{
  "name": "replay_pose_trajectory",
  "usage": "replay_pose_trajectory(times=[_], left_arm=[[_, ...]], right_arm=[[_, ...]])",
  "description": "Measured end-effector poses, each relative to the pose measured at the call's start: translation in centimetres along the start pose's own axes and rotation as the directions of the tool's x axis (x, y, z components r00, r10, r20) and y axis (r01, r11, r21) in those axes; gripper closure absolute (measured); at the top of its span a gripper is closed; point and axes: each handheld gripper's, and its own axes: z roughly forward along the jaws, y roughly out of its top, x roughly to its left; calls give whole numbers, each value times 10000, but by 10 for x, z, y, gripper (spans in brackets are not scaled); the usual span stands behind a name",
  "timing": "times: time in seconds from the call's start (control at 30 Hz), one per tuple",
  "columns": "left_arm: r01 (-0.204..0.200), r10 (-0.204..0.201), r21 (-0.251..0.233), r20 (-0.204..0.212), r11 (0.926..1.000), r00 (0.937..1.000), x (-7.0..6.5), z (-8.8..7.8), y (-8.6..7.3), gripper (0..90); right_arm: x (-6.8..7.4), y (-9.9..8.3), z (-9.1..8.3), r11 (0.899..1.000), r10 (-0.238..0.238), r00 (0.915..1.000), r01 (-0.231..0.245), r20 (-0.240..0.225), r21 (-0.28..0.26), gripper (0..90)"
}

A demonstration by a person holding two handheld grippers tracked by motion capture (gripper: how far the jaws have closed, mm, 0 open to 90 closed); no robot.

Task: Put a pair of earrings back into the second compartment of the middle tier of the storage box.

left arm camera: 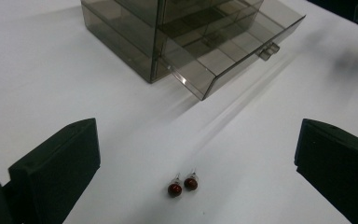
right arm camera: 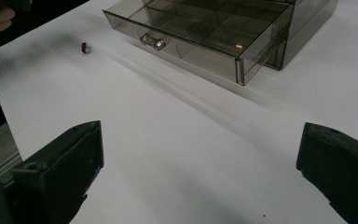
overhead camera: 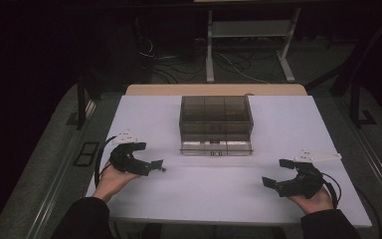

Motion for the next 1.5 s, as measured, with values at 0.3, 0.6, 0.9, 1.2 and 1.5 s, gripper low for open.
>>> replay_pose_trajectory(times=[0.3, 0.6, 0.9, 1.2, 1.5], left_arm=[[-5, 4, 542, 31, 9985, 10000, 9, 9, -3, 0], [-144, 129, 1199, 139, 9927, 9998, 16, 17, -8, 139], [-398, 368, 1856, 192, 9818, 9991, 19, 24, -14, 282], [-889, 806, 2226, 464, 9708, 9957, 19, 32, -17, 489], [-1102, 1014, 2678, 464, 9571, 9938, 20, 38, -19, 629]], right_arm=[[0, 0, 1, 10000, -25, 10000, 25, 5, 77, 1], [2, 0, 3, 9998, -31, 10000, 32, -53, 191, 1], [2, 0, 4, 9997, -56, 9999, 58, -86, 223, 1], [3, -1, 4, 9997, -62, 9998, 66, -171, 250, 1], [3, -1, 5, 9996, -75, 9999, 79, -135, 288, 1]])
